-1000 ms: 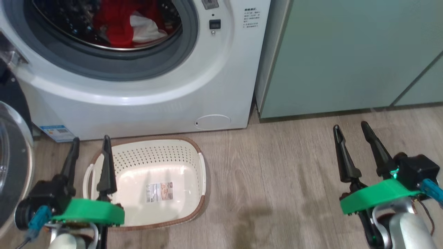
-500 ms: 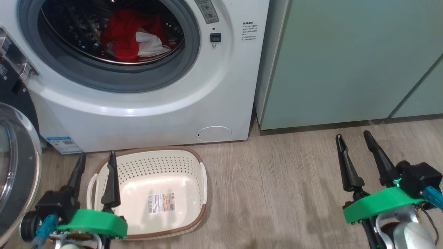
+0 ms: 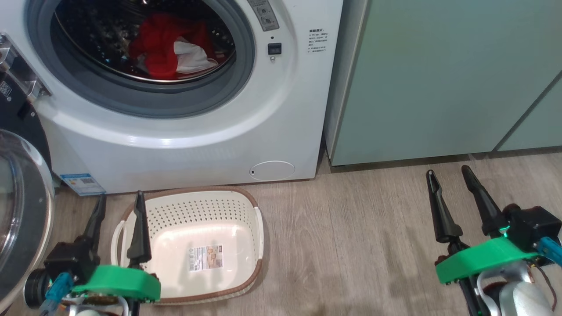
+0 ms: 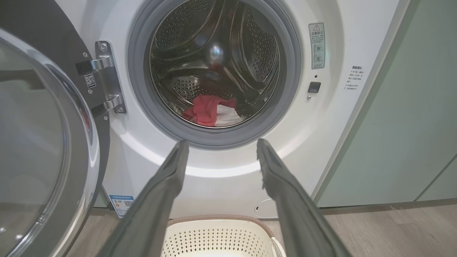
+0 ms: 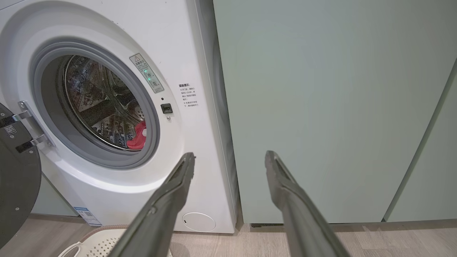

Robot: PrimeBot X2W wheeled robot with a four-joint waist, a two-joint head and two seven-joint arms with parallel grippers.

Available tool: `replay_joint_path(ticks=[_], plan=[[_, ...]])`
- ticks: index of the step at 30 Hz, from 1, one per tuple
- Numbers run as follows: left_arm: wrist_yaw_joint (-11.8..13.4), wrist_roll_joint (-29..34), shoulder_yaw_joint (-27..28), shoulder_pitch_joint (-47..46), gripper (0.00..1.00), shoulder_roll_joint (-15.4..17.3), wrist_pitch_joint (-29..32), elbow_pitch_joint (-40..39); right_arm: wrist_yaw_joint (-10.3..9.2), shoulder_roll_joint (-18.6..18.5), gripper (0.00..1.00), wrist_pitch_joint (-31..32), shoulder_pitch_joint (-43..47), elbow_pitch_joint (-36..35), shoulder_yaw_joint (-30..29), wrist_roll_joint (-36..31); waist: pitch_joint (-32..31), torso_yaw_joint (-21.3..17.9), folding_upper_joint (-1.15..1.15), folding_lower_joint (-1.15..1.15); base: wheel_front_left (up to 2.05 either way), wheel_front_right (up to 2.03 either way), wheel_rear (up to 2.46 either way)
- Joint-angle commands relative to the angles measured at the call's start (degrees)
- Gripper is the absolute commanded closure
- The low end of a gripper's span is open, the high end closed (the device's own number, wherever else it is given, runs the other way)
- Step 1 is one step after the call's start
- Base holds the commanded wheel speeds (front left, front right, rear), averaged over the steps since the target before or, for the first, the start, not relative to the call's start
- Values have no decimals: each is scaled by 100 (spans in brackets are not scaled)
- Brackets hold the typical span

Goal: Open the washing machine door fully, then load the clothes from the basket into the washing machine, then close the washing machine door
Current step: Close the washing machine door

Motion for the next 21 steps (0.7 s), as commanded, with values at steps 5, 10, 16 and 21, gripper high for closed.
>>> replay_joint_path(ticks=[5,10,16,21], plan=[[54,-8,190,-169,0,88,4,-200,0,-20,0,9,-97,-242,126,2,16,-9,0,0,0,0,0],[81,-11,180,-167,0,99,8,-212,0,-20,0,10,-99,-244,126,3,21,-15,0,0,0,0,0],[105,-23,166,-168,0,109,13,-223,0,-20,0,3,-104,-249,124,12,23,-22,0,0,0,0,0],[132,-23,154,-170,0,118,15,-230,0,-20,0,-1,-97,-253,119,22,22,-16,0,0,0,0,0]])
